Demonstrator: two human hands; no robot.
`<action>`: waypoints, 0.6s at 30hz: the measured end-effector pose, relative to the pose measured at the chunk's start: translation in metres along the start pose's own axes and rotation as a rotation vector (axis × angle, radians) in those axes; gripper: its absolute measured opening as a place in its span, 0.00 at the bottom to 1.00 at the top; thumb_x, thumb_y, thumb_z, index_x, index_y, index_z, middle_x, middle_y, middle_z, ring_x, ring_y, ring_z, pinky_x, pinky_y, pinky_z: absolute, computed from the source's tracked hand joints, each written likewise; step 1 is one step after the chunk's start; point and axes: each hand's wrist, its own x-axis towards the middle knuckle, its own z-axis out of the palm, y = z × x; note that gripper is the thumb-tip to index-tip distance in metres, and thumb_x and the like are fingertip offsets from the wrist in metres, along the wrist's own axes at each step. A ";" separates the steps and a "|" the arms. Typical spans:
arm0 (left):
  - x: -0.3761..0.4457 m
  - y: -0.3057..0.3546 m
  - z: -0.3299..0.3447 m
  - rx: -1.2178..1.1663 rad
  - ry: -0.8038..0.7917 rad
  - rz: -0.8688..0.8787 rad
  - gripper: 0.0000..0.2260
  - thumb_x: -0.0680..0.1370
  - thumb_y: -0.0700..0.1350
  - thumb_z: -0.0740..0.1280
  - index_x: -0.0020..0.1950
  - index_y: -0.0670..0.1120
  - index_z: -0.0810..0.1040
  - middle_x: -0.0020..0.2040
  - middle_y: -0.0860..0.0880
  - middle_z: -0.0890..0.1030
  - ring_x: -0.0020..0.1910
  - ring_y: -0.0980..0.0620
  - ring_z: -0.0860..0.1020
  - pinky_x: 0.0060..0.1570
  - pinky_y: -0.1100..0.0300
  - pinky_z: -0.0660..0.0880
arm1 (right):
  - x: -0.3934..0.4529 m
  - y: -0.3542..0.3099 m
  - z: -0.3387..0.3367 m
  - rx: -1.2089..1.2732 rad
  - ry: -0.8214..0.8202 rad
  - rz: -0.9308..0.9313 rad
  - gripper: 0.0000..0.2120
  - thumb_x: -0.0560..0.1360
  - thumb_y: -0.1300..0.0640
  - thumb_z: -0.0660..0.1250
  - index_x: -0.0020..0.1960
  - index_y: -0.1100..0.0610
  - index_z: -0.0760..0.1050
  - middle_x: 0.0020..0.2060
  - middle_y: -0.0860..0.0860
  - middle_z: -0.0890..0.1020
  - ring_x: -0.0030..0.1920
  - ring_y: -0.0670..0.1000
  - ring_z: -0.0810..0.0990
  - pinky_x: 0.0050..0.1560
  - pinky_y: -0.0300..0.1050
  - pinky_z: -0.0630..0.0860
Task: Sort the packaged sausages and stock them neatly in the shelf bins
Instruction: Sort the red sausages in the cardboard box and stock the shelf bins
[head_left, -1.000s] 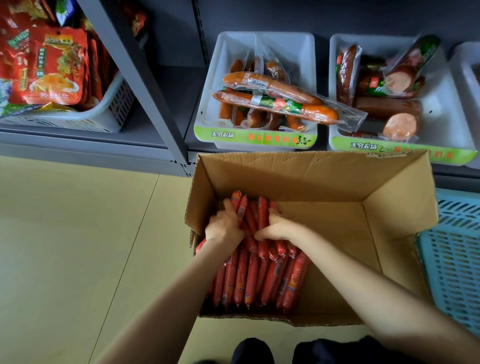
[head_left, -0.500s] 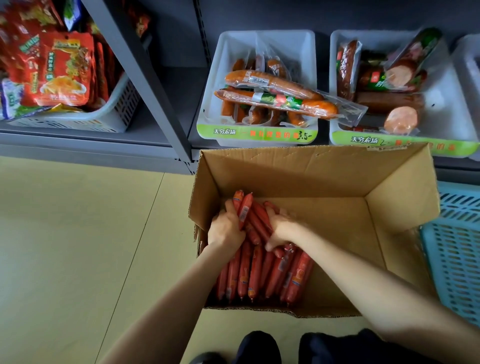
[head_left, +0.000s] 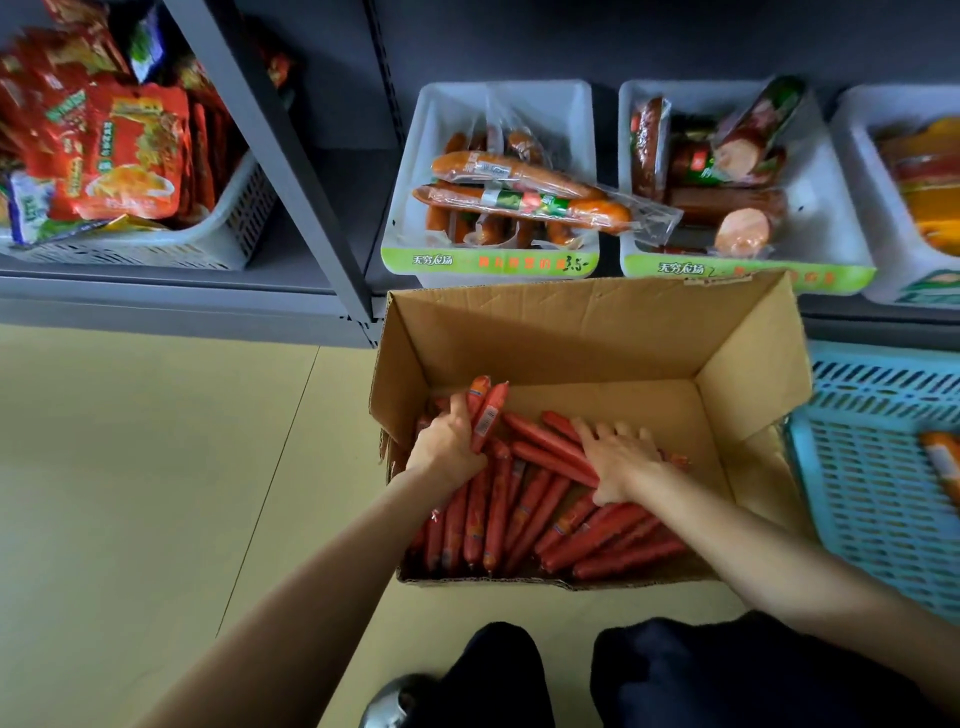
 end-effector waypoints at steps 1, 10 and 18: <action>0.001 0.001 0.003 0.005 -0.004 0.004 0.30 0.73 0.47 0.70 0.69 0.41 0.59 0.60 0.39 0.75 0.57 0.38 0.76 0.53 0.51 0.71 | 0.000 -0.002 0.001 0.019 0.012 -0.011 0.50 0.70 0.45 0.71 0.77 0.54 0.40 0.72 0.56 0.61 0.70 0.60 0.61 0.67 0.57 0.60; 0.010 -0.010 0.010 -0.004 0.029 0.037 0.30 0.72 0.44 0.69 0.69 0.41 0.58 0.59 0.40 0.75 0.57 0.38 0.75 0.54 0.51 0.70 | 0.030 -0.011 -0.014 0.098 -0.060 0.029 0.47 0.68 0.52 0.75 0.77 0.51 0.48 0.69 0.58 0.67 0.69 0.64 0.66 0.65 0.58 0.66; 0.015 -0.007 0.018 -0.083 0.131 0.098 0.34 0.71 0.44 0.69 0.72 0.43 0.56 0.59 0.41 0.76 0.58 0.39 0.75 0.60 0.45 0.69 | 0.020 0.008 -0.015 0.286 0.314 0.088 0.33 0.69 0.55 0.71 0.69 0.50 0.59 0.56 0.55 0.78 0.56 0.60 0.78 0.53 0.50 0.74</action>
